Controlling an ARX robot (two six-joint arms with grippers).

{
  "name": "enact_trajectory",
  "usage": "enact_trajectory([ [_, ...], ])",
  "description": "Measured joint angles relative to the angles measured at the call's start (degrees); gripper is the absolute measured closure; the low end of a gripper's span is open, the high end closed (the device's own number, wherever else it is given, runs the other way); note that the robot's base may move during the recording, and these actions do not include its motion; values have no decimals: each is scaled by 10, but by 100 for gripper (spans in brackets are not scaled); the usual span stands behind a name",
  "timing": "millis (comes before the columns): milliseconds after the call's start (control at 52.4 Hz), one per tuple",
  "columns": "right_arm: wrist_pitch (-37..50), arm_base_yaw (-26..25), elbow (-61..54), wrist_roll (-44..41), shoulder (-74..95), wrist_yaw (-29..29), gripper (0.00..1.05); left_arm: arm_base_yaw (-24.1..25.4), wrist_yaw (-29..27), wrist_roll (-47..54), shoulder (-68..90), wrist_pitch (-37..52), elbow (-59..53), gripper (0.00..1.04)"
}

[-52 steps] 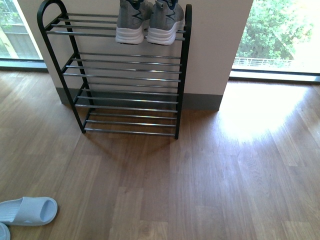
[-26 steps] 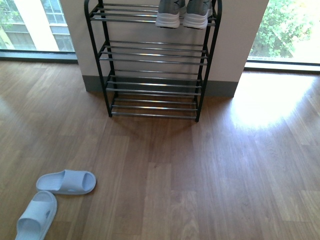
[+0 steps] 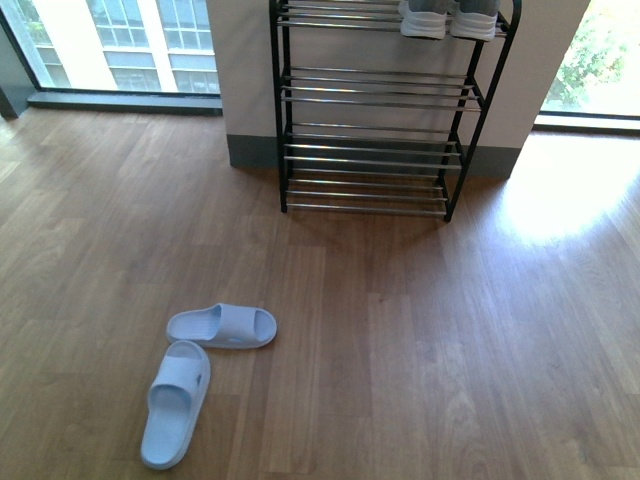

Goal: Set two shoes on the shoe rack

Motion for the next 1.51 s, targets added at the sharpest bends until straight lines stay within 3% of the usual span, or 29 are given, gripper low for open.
enact_trajectory([
  [1508, 0, 0, 0, 0, -1, 3, 9, 1, 2, 0, 0, 1, 0, 9],
])
